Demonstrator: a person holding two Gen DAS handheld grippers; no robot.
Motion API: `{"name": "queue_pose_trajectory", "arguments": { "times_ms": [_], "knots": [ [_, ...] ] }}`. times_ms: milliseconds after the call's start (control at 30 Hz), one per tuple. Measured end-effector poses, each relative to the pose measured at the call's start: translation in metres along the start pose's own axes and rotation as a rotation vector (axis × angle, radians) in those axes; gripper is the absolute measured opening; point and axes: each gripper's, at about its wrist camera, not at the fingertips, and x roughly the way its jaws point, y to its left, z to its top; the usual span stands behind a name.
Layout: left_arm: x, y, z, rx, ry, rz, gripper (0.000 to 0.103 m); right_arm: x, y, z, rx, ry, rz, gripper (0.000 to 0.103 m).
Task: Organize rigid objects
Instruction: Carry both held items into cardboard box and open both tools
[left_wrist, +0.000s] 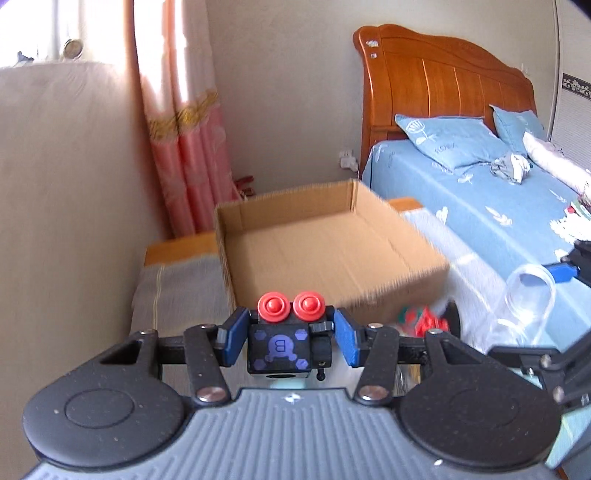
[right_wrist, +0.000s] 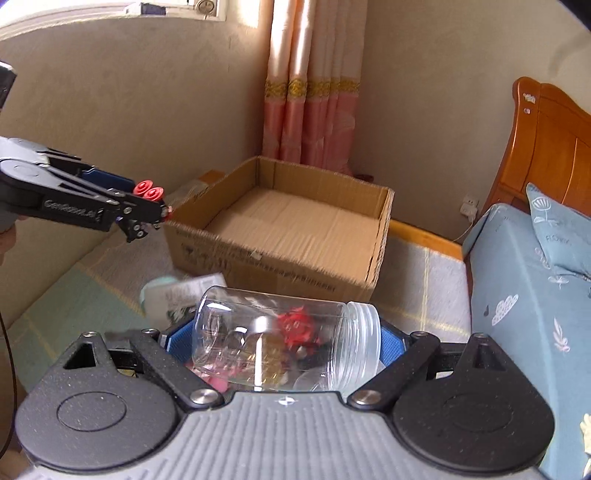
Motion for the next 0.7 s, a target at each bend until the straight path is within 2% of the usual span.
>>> {"name": "queue_pose_trajectory", "arguments": {
  "times_ms": [200,233,300,333,367,433,567,700],
  "knots": [
    [0.035,0.0,0.035,-0.009,-0.008,0.015,0.05,0.01,-0.015,0.026,0.001,-0.019,-0.011,0.096],
    [0.041,0.001,0.037,-0.018,-0.016,0.017,0.053,0.012,-0.017,0.029,0.004,-0.02,-0.011,0.096],
    [0.049,0.004,0.036,-0.04,-0.038,0.04,0.072,0.016,-0.02,0.034,0.008,-0.019,-0.008,0.096],
    [0.051,0.004,0.034,-0.051,-0.051,0.061,0.09,0.018,-0.02,0.037,0.008,-0.016,-0.006,0.096],
    [0.051,0.004,0.031,-0.051,-0.067,0.083,0.096,0.02,-0.021,0.04,0.011,-0.015,-0.005,0.096],
    [0.05,0.002,0.024,-0.042,-0.077,0.102,0.096,0.024,-0.023,0.044,0.004,-0.013,-0.004,0.096],
    [0.045,0.005,0.011,-0.052,-0.05,0.087,0.096,0.034,-0.024,0.053,-0.013,-0.008,0.0,0.096],
    [0.039,0.011,-0.006,-0.089,-0.01,0.105,0.096,0.048,-0.027,0.063,-0.023,0.01,0.0,0.096]
  ]
}}
